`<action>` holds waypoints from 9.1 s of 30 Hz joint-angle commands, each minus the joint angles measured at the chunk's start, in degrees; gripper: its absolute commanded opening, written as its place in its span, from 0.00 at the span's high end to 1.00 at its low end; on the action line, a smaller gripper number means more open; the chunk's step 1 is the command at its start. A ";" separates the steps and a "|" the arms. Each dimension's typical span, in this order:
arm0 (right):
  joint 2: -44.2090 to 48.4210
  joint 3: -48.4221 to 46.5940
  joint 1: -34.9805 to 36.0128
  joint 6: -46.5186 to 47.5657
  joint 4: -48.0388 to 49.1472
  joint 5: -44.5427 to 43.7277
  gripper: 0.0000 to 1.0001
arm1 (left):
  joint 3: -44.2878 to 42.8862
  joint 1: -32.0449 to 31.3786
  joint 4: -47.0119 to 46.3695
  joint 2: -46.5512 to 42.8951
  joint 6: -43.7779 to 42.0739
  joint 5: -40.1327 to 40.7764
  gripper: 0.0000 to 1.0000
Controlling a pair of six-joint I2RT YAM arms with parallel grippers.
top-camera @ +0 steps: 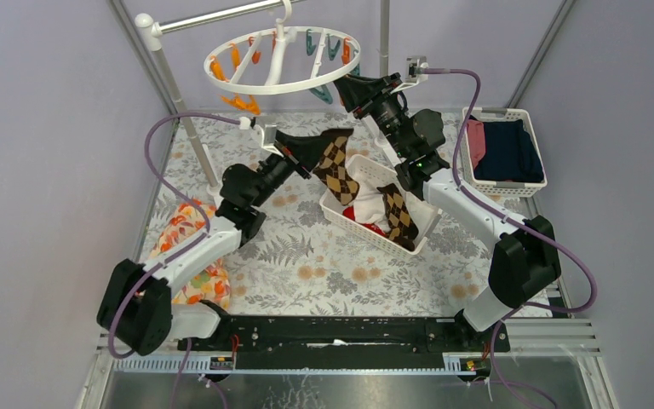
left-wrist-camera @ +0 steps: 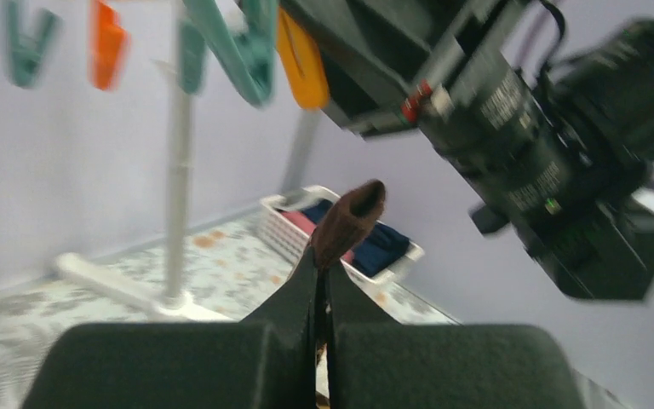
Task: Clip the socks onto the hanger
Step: Clamp the sock onto the hanger.
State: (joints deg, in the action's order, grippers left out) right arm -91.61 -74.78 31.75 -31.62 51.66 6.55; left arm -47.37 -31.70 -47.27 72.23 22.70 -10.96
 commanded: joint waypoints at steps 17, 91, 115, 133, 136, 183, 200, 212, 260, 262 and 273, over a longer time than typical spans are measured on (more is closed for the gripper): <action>2.13 -1.33 -0.25 0.61 -0.42 -0.09 0.74 | -5.97 6.00 -45.13 30.55 50.72 -43.54 1.00; 1.70 -0.10 -0.21 2.74 -0.42 -0.22 0.75 | -45.76 16.06 -45.46 50.75 94.98 -44.23 1.00; 1.53 0.52 -0.24 3.79 -0.46 -0.48 0.75 | -45.86 16.06 -45.46 49.71 96.95 -42.17 1.00; 1.11 0.08 -0.25 3.53 -0.23 -0.39 0.75 | -44.80 15.93 -44.76 51.51 97.12 -39.78 1.00; 0.91 -0.17 -0.27 3.51 -0.32 -0.39 0.75 | -44.84 15.48 -44.41 51.82 96.66 -39.89 1.00; 2.49 0.58 -0.16 12.05 -1.64 -3.10 0.75 | -38.14 13.47 -31.31 44.94 84.51 -37.05 1.00; 3.54 2.05 -0.15 15.36 -1.52 -4.35 0.75 | -34.78 13.47 -33.96 41.90 84.88 -37.03 1.00; 4.03 2.41 -0.21 15.53 -1.63 -4.26 0.75 | -32.64 13.77 -37.20 40.85 86.48 -36.91 1.00; 3.09 0.95 -0.20 13.01 -2.96 -1.72 0.22 | -32.78 14.83 -39.65 42.88 88.57 -36.58 1.00; 3.40 1.08 -0.25 13.15 -2.95 -1.71 0.20 | -32.78 14.83 -39.66 43.04 88.57 -36.59 1.00; 8.57 4.35 -0.22 15.94 -4.04 -1.54 0.09 | -31.66 14.83 -38.26 43.32 86.80 -37.38 0.69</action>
State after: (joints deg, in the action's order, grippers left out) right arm -87.68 -70.83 31.70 -17.72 46.74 5.48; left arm -79.37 -17.19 -84.51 115.00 111.15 -48.16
